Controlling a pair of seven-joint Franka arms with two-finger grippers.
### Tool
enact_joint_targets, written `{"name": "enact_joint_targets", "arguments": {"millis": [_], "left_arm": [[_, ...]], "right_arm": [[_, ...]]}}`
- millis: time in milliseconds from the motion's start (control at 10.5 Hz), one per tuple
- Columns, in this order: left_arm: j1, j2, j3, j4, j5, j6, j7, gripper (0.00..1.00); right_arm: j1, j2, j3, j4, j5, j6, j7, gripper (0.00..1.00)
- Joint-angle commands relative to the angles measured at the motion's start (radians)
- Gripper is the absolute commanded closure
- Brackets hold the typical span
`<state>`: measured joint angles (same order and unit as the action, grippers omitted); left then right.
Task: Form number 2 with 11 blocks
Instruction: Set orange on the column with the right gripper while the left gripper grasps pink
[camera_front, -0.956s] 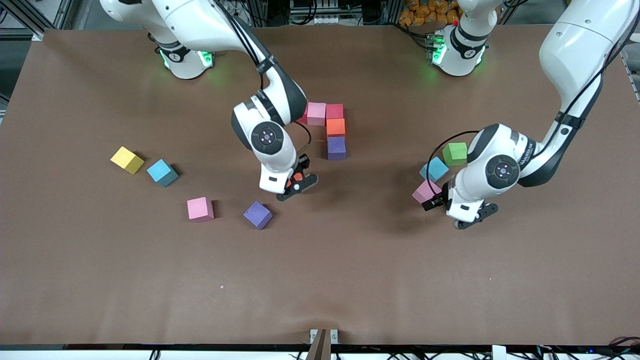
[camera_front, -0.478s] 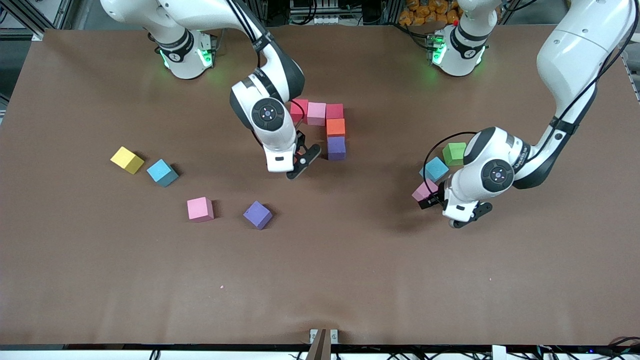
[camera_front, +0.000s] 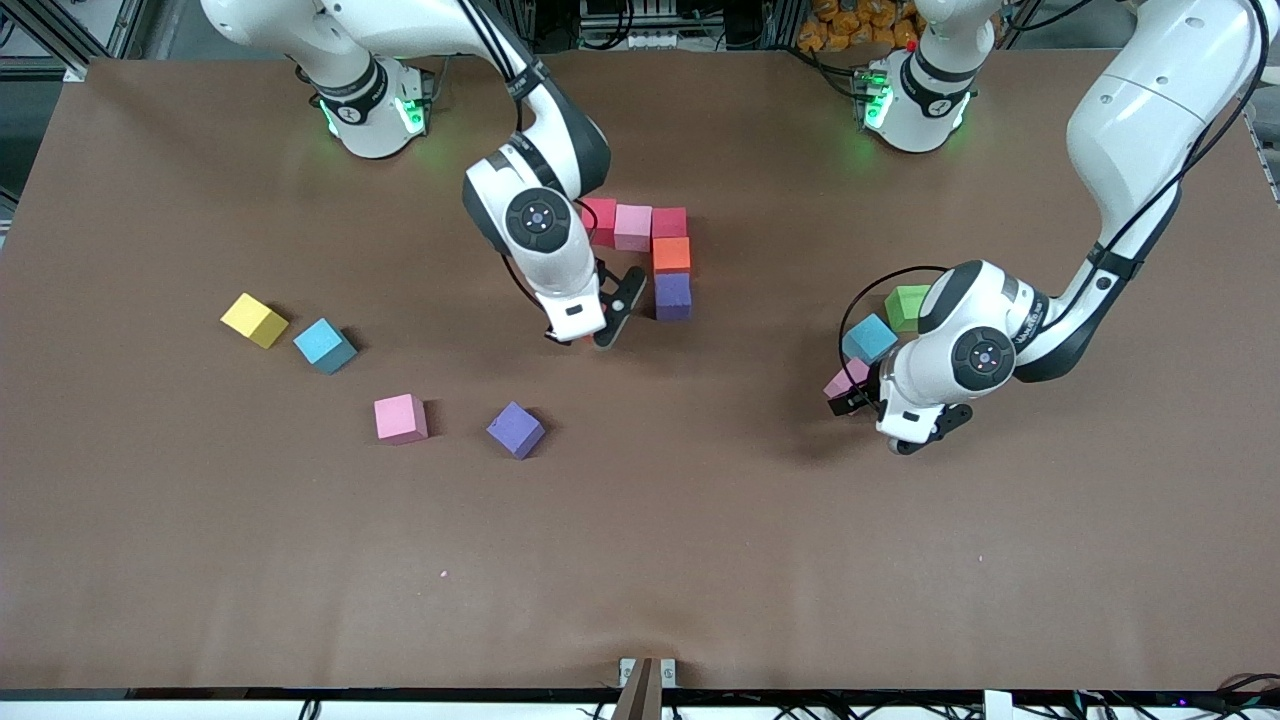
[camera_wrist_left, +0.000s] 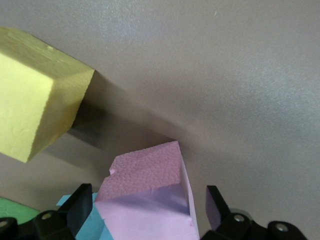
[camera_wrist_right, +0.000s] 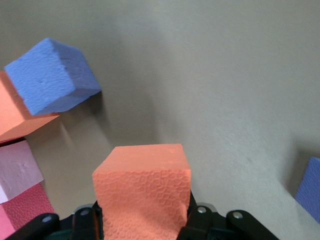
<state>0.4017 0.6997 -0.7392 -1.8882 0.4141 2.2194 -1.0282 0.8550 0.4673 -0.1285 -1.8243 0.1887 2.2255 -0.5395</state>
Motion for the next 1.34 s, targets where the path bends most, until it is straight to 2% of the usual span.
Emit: {"name": "enact_joint_targets", "arguments": {"millis": [0, 96, 287, 382, 573, 1242], "left_arm": [[-0.006, 0.006, -0.005, -0.005, 0.020, 0.002, -0.042, 0.19], [-0.007, 0.012, -0.002, -0.002, 0.021, 0.002, -0.065, 0.29], [-0.008, 0.014, -0.002, 0.006, 0.020, 0.002, -0.087, 0.41], [-0.006, 0.012, -0.002, 0.012, 0.018, 0.002, -0.098, 0.50], [-0.006, 0.006, -0.002, 0.030, 0.020, 0.002, -0.159, 0.57], [-0.034, -0.023, -0.011, 0.074, 0.009, -0.006, -0.289, 0.57]], "right_arm": [[0.039, -0.009, -0.005, -0.020, -0.014, 0.029, -0.077, 0.63], [0.050, 0.002, -0.005, -0.021, -0.014, 0.057, -0.114, 0.63], [0.079, 0.030, -0.005, -0.021, -0.015, 0.089, -0.131, 0.63], [0.114, 0.046, -0.005, -0.021, -0.017, 0.112, -0.131, 0.63], [0.154, 0.076, -0.006, -0.023, -0.018, 0.144, -0.131, 0.63], [0.159, 0.116, -0.006, -0.023, -0.031, 0.192, -0.132, 0.63]]}}
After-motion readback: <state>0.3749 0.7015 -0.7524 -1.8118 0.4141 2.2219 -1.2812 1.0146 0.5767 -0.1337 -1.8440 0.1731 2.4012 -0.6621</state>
